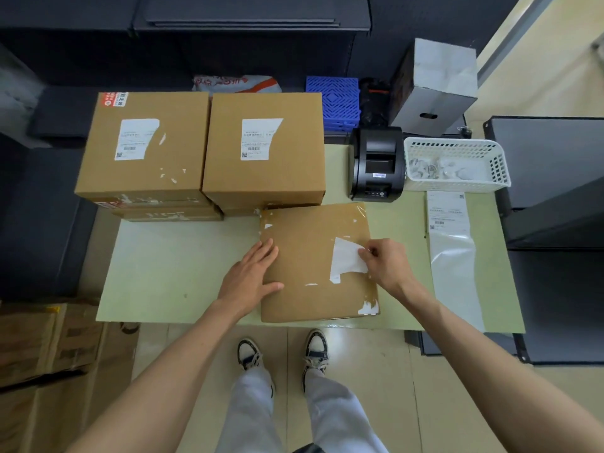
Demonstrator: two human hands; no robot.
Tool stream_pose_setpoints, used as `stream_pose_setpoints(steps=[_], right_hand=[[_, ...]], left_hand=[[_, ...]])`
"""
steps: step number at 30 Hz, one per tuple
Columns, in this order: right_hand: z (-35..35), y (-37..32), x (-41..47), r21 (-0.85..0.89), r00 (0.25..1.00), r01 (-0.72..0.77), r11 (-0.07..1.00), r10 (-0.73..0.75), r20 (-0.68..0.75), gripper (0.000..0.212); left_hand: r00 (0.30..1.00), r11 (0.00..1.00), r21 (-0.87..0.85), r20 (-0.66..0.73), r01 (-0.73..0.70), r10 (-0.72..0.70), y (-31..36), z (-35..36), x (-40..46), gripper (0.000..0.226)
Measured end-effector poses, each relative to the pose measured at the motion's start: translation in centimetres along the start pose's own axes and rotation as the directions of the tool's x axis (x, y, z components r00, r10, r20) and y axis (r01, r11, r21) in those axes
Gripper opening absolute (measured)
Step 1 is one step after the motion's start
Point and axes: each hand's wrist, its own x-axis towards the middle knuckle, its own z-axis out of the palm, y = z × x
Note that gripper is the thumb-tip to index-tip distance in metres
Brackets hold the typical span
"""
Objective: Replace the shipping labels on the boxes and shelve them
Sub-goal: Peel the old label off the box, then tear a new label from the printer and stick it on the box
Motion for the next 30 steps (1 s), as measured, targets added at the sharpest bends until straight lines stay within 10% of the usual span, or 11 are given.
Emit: stream_pose_setpoints(steps=[20,24,30], right_hand=[[-5.7,2.3,-1.0,0.110,0.970,0.022,0.994,0.006,-0.242,0.027],[-5.5,0.6,-1.3,0.180,0.974,0.091,0.979,-0.050,-0.219,0.026],[-6.2,-2.1,-2.8,0.335,0.969,0.210,0.919,-0.149,-0.197,0.018]], left_hand=[[1.000,0.991,0.134,-0.001,0.003,-0.003,3.9,-2.9,0.8,0.061],[0.988,0.931,-0.365,-0.141,0.010,-0.066,10.1,-4.3,0.5,0.047],[0.984,0.444,-0.894,-0.024,0.058,-0.177,17.7,-4.8,0.8,0.055]])
